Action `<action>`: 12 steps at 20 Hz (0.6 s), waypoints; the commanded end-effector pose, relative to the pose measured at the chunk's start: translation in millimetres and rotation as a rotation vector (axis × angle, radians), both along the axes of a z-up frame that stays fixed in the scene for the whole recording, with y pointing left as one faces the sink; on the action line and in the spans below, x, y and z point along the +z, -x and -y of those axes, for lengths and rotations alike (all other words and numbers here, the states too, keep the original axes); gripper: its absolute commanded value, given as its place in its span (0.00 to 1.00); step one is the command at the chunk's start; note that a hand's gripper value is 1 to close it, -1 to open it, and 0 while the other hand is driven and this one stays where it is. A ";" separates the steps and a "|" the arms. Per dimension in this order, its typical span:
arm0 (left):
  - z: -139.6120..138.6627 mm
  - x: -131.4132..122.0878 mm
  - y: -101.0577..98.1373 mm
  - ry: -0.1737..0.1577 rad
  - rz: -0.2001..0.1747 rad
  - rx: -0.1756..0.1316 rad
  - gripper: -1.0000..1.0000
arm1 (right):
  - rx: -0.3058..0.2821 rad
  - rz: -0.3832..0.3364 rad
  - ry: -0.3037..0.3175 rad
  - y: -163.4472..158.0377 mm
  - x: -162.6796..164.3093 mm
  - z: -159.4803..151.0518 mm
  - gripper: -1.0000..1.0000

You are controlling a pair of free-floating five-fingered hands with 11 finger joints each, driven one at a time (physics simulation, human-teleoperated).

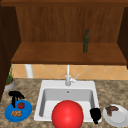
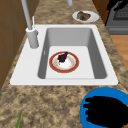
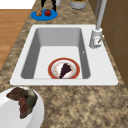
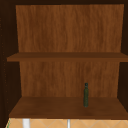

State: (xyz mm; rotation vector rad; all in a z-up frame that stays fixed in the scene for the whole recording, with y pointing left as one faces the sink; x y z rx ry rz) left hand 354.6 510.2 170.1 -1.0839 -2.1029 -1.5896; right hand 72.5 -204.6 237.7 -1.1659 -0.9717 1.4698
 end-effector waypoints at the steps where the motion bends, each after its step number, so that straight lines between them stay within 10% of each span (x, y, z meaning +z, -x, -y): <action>1: 14.4 23.1 4.9 -0.022 0.045 0.053 0.00 | 0.000 0.000 0.000 0.0 0.0 0.0 0.50; 12: 47.7 62.9 22.6 -0.040 0.051 0.038 0.00 | 0.000 0.000 0.000 0.0 0.0 0.0 0.50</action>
